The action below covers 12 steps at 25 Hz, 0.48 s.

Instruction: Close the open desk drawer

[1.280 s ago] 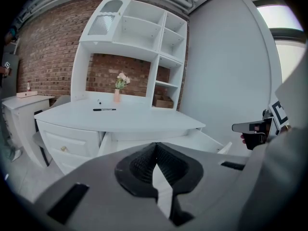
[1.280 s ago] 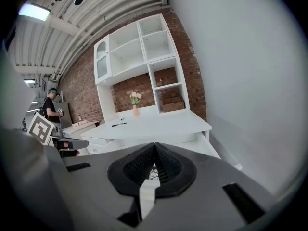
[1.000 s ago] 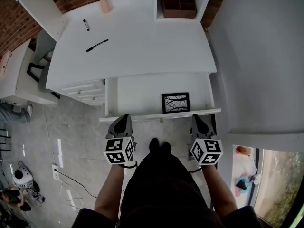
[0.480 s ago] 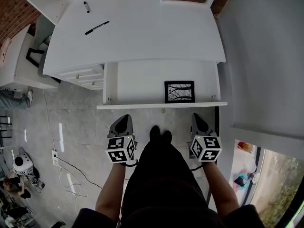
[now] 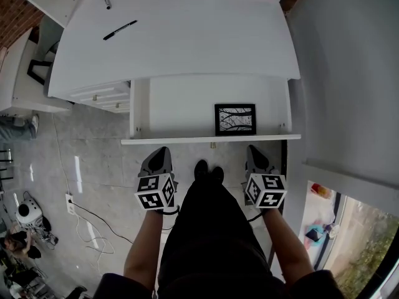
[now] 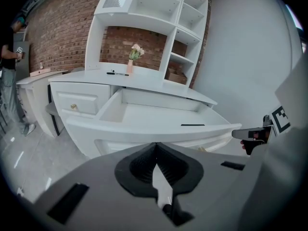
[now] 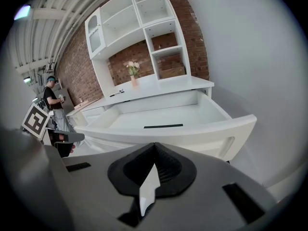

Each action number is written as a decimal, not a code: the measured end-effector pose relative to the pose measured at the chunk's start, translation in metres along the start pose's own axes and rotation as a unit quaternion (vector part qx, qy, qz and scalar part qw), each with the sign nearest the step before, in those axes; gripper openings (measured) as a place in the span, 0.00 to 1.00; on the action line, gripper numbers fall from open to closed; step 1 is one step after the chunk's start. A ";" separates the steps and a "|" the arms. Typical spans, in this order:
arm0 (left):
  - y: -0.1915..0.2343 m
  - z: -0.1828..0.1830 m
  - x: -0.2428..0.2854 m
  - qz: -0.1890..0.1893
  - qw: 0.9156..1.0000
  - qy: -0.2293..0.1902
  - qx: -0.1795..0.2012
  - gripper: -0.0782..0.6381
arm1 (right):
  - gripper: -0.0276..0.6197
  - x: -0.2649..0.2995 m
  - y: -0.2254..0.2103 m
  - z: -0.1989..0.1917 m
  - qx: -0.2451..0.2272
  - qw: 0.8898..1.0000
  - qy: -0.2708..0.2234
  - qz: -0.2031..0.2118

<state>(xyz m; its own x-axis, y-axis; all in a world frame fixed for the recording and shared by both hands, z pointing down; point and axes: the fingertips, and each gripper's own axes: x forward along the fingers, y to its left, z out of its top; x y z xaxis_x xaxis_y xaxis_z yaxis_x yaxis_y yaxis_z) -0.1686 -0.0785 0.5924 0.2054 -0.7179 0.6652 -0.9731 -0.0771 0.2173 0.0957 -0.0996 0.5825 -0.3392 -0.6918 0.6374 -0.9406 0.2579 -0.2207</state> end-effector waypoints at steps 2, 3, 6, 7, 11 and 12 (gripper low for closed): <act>0.000 0.002 0.004 -0.002 1.000 0.002 -0.002 0.12 | 0.05 0.005 0.000 0.001 0.000 1.000 0.002 -0.001; 0.000 0.002 0.006 -0.003 1.000 0.003 -0.002 0.12 | 0.05 0.007 -0.001 0.002 0.000 1.000 0.003 -0.002; 0.000 0.004 0.010 -0.005 1.000 0.006 -0.002 0.12 | 0.05 0.013 0.000 0.004 0.000 1.000 0.006 -0.003; 0.000 0.005 0.010 -0.005 1.000 0.006 -0.002 0.12 | 0.05 0.013 0.000 0.005 0.000 1.000 0.006 -0.004; 0.000 0.007 0.014 -0.006 1.000 0.012 -0.002 0.12 | 0.05 0.016 -0.002 0.007 0.000 1.000 0.006 -0.006; 0.000 0.008 0.015 -0.006 1.000 0.013 -0.002 0.12 | 0.05 0.018 -0.003 0.008 -0.002 1.000 0.006 -0.005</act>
<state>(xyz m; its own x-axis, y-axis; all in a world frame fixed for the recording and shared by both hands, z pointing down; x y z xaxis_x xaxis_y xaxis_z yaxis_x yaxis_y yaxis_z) -0.1666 -0.0953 0.5967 0.2202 -0.6992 0.6802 -0.9699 -0.0828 0.2289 0.0922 -0.1181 0.5881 -0.3291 -0.6862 0.6488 -0.9441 0.2527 -0.2116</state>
